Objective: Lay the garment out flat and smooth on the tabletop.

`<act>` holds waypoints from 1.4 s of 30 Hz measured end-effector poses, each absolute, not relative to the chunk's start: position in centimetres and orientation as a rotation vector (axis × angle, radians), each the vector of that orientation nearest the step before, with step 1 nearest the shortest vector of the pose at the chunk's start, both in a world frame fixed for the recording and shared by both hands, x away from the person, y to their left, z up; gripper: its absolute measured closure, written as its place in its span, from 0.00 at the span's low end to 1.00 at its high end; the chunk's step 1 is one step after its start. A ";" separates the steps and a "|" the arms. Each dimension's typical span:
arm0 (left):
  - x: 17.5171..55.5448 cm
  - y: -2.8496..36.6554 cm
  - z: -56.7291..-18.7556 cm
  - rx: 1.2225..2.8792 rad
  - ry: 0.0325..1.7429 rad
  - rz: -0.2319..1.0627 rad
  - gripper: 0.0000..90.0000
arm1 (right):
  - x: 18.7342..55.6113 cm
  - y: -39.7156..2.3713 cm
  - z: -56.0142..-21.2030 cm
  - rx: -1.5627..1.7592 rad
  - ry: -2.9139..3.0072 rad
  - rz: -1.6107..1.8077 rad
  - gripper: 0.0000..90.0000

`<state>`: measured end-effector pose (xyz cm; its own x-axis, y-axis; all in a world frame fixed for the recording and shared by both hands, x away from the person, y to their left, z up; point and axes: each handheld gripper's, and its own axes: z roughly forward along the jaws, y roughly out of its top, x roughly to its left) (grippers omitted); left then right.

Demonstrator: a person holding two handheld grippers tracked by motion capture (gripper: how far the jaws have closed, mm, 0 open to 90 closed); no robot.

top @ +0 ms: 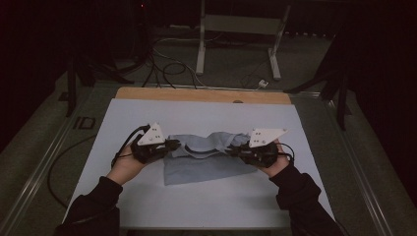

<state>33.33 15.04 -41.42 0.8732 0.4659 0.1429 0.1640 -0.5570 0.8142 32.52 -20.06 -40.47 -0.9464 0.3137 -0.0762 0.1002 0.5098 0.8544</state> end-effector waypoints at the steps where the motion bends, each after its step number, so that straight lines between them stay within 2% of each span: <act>1: 33.7 15.1 -41.3 2.148 0.466 0.433 0.95 | 32.7 -20.0 -40.4 0.354 2.523 1.416 0.96; 23: 38.8 15.0 -40.8 2.099 0.524 0.435 0.94 | 38.7 -19.1 -40.3 0.633 2.406 1.446 0.96; 34: 45.8 15.7 -39.9 2.019 0.678 0.478 0.94 | 45.7 -18.9 -39.7 0.993 2.243 1.368 0.95; 39: 48.8 15.4 -40.6 2.054 0.782 0.493 0.93 | 48.7 -18.1 -39.4 1.120 2.200 1.302 0.95; 40: 49.2 15.2 -40.9 2.061 0.805 0.493 0.90 | 49.2 -17.8 -39.6 1.131 2.195 1.281 0.94; 41: 49.7 15.1 -41.2 2.070 0.846 0.471 0.81 | 49.6 -17.5 -39.8 1.131 2.197 1.263 0.89; 42: 50.0 15.0 -41.4 2.086 0.892 0.447 0.62 | 50.0 -17.3 -40.1 1.159 2.178 1.254 0.77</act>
<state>50.05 14.95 -41.36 0.6879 0.7258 0.0075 0.4408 -0.4259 0.7901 50.03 -17.26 -40.10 -0.5922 0.8019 0.0788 0.4705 0.2647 0.8418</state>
